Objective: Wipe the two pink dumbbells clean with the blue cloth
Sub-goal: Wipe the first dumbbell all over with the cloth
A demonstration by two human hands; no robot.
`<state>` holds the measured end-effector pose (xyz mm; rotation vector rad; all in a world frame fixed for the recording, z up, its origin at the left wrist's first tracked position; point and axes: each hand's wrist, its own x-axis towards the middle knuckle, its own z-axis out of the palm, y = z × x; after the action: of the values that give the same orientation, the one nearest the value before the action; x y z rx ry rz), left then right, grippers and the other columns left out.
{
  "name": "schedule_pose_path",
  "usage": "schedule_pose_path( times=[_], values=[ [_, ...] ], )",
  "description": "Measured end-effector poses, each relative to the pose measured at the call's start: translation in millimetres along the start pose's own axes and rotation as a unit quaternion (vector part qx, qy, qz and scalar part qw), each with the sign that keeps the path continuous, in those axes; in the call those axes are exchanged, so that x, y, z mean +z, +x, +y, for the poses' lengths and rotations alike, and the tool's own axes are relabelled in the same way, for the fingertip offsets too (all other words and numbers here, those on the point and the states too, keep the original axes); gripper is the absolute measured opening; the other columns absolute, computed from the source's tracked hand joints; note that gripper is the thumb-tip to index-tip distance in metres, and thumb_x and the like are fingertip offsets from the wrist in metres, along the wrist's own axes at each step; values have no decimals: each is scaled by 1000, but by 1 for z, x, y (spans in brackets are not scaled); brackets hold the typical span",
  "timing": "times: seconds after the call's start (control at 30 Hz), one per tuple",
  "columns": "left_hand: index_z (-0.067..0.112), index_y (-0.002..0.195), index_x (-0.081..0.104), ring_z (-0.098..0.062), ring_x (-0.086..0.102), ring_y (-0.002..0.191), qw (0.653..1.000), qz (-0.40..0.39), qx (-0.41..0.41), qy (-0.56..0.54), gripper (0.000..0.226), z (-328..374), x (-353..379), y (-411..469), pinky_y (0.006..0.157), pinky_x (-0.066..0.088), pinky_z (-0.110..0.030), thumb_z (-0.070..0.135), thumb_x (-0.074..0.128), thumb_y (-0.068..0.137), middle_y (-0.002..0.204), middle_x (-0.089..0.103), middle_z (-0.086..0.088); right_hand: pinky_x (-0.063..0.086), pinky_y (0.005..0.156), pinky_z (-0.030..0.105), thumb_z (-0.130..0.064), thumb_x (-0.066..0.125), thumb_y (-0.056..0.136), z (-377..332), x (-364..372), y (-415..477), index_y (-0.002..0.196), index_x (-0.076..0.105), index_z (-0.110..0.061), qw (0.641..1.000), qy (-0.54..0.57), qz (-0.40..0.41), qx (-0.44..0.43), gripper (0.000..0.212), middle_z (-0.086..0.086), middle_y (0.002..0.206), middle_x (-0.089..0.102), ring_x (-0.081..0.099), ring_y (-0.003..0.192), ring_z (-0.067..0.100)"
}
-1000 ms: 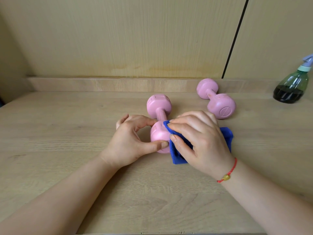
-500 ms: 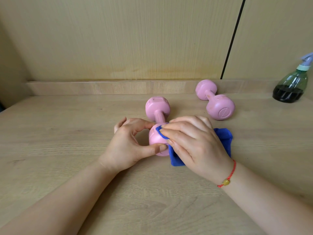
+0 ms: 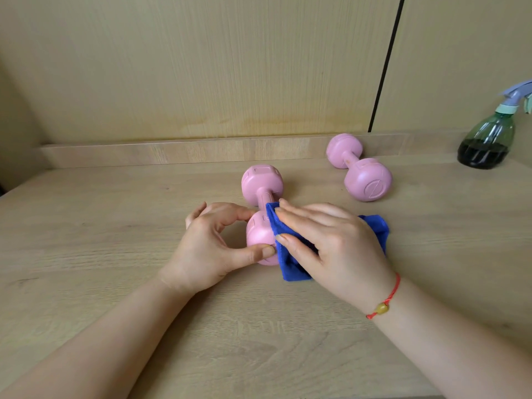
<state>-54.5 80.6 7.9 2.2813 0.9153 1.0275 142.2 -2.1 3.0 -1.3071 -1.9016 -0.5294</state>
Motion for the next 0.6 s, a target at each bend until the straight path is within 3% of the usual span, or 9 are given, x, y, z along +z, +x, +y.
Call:
schedule_pose_path(
  times=[0.1, 0.2, 0.27, 0.37, 0.47, 0.6],
  values=[
    [59, 99, 61, 4, 51, 118, 1000, -5, -10, -3, 49, -1, -2, 1, 118, 12, -52, 70, 73, 52, 109, 63, 31, 55, 85, 34, -18, 62, 92, 9, -3, -8, 113, 73, -9, 999, 28, 32, -26, 25, -1, 120, 70, 69, 101, 18],
    [56, 100, 62, 9, 49, 114, 1000, -11, -19, -21, 52, -1, -4, 0, 115, 21, -55, 66, 75, 51, 106, 62, 35, 57, 79, 34, -14, 62, 89, 7, -1, -9, 106, 76, -10, 996, 59, 60, 3, 23, 0, 111, 73, 72, 93, 17],
    [54, 100, 61, 11, 50, 113, 998, -19, -40, -42, 55, -1, -4, 0, 115, 24, -53, 65, 76, 48, 104, 62, 38, 57, 67, 34, -18, 61, 87, 5, -1, -10, 100, 77, -13, 993, 77, 63, 56, 22, 1, 93, 77, 71, 78, 20],
    [45, 99, 65, 5, 55, 113, 995, -39, -64, -63, 57, -4, -8, 0, 115, 25, -52, 64, 79, 47, 104, 67, 30, 50, 54, 34, -31, 53, 87, 8, -1, -11, 85, 77, -15, 987, 75, 11, 139, 28, 1, 60, 65, 58, 57, 22],
    [32, 96, 69, -3, 61, 109, 994, -60, -66, -67, 54, -7, -13, -1, 114, 28, -52, 59, 81, 51, 104, 71, 19, 49, 58, 37, -35, 50, 90, 10, 1, -12, 92, 75, -18, 980, 101, -44, 164, 30, -3, 56, 58, 54, 58, 21],
    [33, 94, 68, -9, 59, 108, 994, -69, -68, -55, 53, -10, -18, -1, 109, 34, -49, 59, 81, 50, 102, 71, 16, 46, 67, 33, -29, 53, 92, 5, 3, -13, 113, 72, -23, 976, 118, -54, 174, 30, -10, 60, 56, 51, 63, 11]
  ],
)
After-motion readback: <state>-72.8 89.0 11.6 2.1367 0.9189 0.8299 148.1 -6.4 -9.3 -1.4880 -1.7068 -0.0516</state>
